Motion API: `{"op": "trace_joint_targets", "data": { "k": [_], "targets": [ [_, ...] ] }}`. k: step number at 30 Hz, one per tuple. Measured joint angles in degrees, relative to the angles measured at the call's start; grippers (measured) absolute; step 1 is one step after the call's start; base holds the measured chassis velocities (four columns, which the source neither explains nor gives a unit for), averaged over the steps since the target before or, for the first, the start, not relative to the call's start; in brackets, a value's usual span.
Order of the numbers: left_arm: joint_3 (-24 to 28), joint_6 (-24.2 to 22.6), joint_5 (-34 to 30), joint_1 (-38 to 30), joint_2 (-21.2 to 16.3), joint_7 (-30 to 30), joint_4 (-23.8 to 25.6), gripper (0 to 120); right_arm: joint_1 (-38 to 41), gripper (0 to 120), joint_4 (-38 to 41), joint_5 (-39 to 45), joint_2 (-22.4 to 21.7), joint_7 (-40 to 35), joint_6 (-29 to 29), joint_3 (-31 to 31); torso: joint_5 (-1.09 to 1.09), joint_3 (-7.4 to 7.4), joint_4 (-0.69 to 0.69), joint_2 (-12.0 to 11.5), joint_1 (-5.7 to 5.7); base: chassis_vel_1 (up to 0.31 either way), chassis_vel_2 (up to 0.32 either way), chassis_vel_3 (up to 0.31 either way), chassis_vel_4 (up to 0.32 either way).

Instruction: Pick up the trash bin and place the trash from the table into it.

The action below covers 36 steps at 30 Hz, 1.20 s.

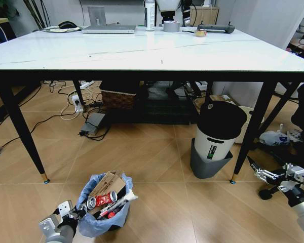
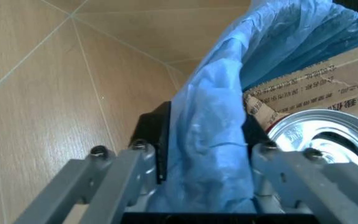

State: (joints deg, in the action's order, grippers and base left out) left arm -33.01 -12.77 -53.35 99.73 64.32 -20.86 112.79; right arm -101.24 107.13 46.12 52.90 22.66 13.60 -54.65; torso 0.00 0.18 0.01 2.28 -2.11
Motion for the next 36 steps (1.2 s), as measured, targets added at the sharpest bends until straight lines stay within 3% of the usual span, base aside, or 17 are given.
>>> {"op": "trace_joint_targets", "data": {
  "k": [10,14,18,20,36],
  "targets": [
    [-0.21,0.12,0.50,0.44,0.00,0.26,0.62,58,0.00,100,0.00,0.00,0.00,0.00,0.00,0.00,0.00,0.00,0.00,0.00,0.00,0.000,0.000,0.000,0.000],
    [-0.50,0.31,0.83,0.57,-0.02,0.57,0.89,79,0.00,100,0.00,0.00,0.00,0.00,0.00,0.00,0.00,0.00,0.00,0.00,0.00,0.000,0.000,0.000,0.000],
    [-0.54,0.42,1.10,0.66,0.06,0.66,0.96,87,0.00,100,0.00,0.00,0.00,0.00,0.00,0.00,0.00,0.00,0.00,0.00,0.00,0.000,0.000,0.000,0.000],
    [-0.55,0.47,1.35,0.84,0.11,0.73,1.34,98,0.00,100,0.00,0.00,0.00,0.00,0.00,0.00,-0.02,0.00,0.00,0.00,0.00,0.000,0.000,0.000,0.000],
    [-1.81,3.30,6.96,2.22,0.42,2.71,3.98,100,0.00,100,0.00,0.00,0.00,0.00,0.00,0.00,0.00,0.00,0.00,0.00,0.00,0.000,0.000,0.000,0.000]
  ]
}}
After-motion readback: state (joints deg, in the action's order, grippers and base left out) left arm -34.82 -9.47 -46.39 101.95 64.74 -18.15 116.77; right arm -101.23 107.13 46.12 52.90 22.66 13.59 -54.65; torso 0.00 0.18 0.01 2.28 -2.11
